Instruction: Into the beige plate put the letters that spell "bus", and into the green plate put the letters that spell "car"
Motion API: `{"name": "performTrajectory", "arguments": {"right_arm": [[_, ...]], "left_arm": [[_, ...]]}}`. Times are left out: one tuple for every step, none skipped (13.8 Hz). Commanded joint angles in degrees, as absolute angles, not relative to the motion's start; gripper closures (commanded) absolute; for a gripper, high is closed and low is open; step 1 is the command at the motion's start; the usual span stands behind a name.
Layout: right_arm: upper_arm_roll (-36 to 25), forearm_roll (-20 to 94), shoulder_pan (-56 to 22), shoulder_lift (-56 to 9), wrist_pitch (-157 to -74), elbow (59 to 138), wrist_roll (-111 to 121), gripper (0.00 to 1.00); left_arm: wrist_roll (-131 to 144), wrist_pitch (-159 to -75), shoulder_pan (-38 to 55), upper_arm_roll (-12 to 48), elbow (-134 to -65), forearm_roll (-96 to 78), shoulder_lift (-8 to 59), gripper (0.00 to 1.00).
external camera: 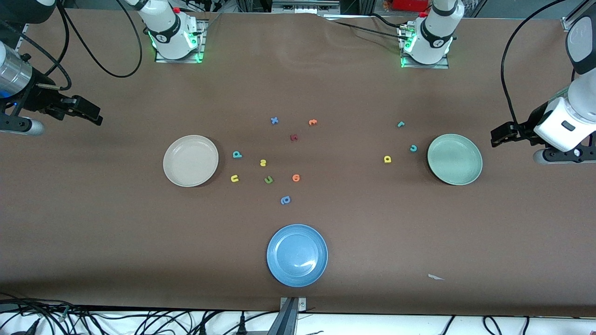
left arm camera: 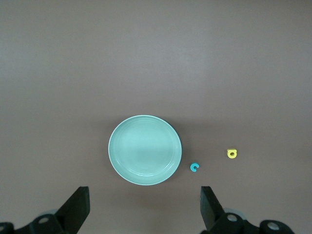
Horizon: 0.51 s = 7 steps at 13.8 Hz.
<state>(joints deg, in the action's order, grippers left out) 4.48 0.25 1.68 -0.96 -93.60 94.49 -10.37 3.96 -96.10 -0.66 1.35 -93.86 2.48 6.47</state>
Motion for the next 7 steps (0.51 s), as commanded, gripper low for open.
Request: {"name": "performTrajectory", "arguments": {"right_arm": [[4.75,0.88,1.93,-0.35,-93.95,95.01,-10.28,0.0],[4.75,0.62,1.93,-0.35,-93.87,95.01,-10.28,0.0],[4.75,0.62,1.93,-0.35,-93.87,95.01,-10.2,0.0],[4.75,0.62,1.93,-0.35,-93.87,95.01,-9.93,0.0],[4.75,0.62,1.93,-0.35,-93.87,95.01,-9.93,0.0],[4.75,0.62,1.93,-0.35,-93.87,95.01,-9.93,0.0],[4.75,0.62,1.93,-0.35,-93.87,95.01,-9.93,0.0]], "left_arm": [[4.04,-94.75,0.0,1.23,-91.85,4.22,7.38,0.0],[4.04,-94.75,-0.09,1.23,-91.85,4.22,7.38,0.0],[3.96,-94.66,-0.17,1.23,-91.93,4.22,7.38,0.0],[3.96,-94.66,-0.18,1.23,-91.93,4.22,7.38,0.0],[4.04,-94.66,-0.09,1.23,-91.93,4.22,7.3,0.0],[4.04,-94.66,-0.09,1.23,-91.93,4.22,7.38,0.0],[4.04,-94.66,-0.09,1.23,-91.85,4.22,7.3,0.0]]}}
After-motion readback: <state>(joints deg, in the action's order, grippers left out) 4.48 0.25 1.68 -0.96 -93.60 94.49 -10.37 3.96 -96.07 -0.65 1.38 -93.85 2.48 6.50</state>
